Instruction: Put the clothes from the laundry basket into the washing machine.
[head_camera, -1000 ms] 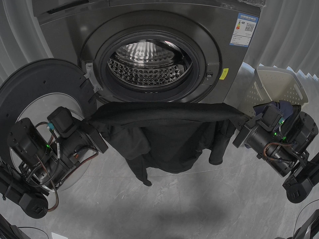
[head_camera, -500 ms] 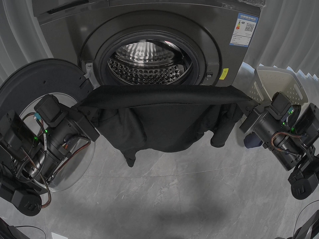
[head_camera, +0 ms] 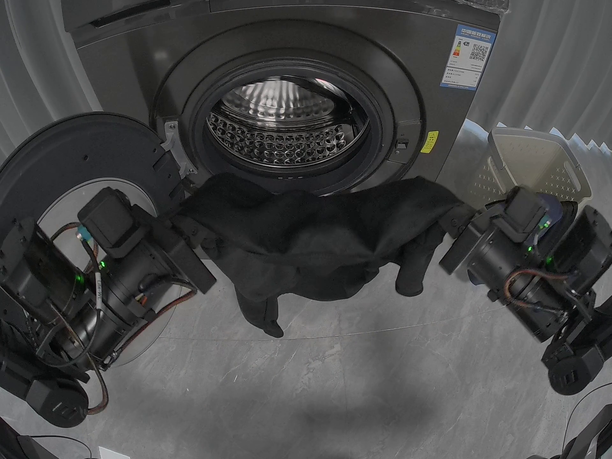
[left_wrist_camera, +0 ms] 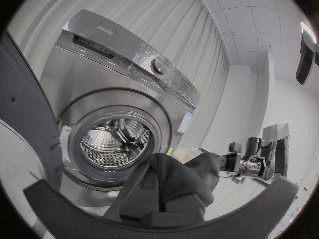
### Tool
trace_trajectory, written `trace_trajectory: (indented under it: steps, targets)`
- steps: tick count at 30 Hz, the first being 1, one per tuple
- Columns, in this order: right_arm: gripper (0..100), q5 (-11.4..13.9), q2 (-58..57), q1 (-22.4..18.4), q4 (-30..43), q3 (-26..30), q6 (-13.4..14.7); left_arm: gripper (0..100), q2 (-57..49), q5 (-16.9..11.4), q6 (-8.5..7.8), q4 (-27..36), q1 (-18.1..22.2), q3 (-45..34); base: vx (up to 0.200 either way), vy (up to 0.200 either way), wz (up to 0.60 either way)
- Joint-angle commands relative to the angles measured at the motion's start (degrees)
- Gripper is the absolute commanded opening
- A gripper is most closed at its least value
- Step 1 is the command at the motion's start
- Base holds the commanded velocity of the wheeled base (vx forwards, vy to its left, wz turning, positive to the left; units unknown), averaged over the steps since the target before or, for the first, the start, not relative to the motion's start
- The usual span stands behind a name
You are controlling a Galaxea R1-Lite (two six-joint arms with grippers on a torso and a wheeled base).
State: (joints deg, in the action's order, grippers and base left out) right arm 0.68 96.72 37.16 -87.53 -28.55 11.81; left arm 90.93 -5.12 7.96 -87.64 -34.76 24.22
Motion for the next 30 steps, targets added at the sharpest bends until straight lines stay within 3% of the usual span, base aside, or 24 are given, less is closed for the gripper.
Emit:
trace_trajectory:
  steps: [1, 2, 3, 7, 15, 20, 30]
  targets:
    - [0, -0.5, 11.4, 5.8, -0.8, -1.2, 4.1, 0, 6.2, -0.2, 0.13, 0.5, -5.6, 4.3, 0.0, 0.0, 0.0]
    - [0, -0.6, 12.3, 6.5, -0.8, -1.0, 5.2, 0, 7.6, -0.2, 0.13, 0.6, -5.6, 5.6, 0.0, 0.0, 0.0]
    - [100, -0.7, 12.3, 6.7, -0.8, -0.9, 5.4, 0, 7.9, -0.2, 0.13, 0.5, -5.5, 5.8, 0.0, 0.0, 0.0]
    - [100, -0.8, 13.1, 8.5, -0.4, 0.4, 6.9, 0, 10.5, -0.2, 0.39, -0.3, -5.1, 9.3, 0.0, 0.0, 0.0]
    - [100, -0.3, 21.4, 7.4, -0.8, 2.4, 2.8, 0, 10.8, -0.2, 0.48, -0.3, -5.7, 11.5, 0.0, 0.0, 0.0]
    - [100, -0.2, 24.6, 6.3, -0.8, -1.4, 1.8, 0, 10.2, -0.2, 0.56, -0.4, -5.9, 11.4, 0.0, 0.0, 0.0]
    - [100, -0.2, 34.1, 1.2, -0.8, -16.5, -2.4, 0, 7.5, -0.3, 0.65, -0.4, -6.4, 10.8, 0.0, 0.0, 0.0]
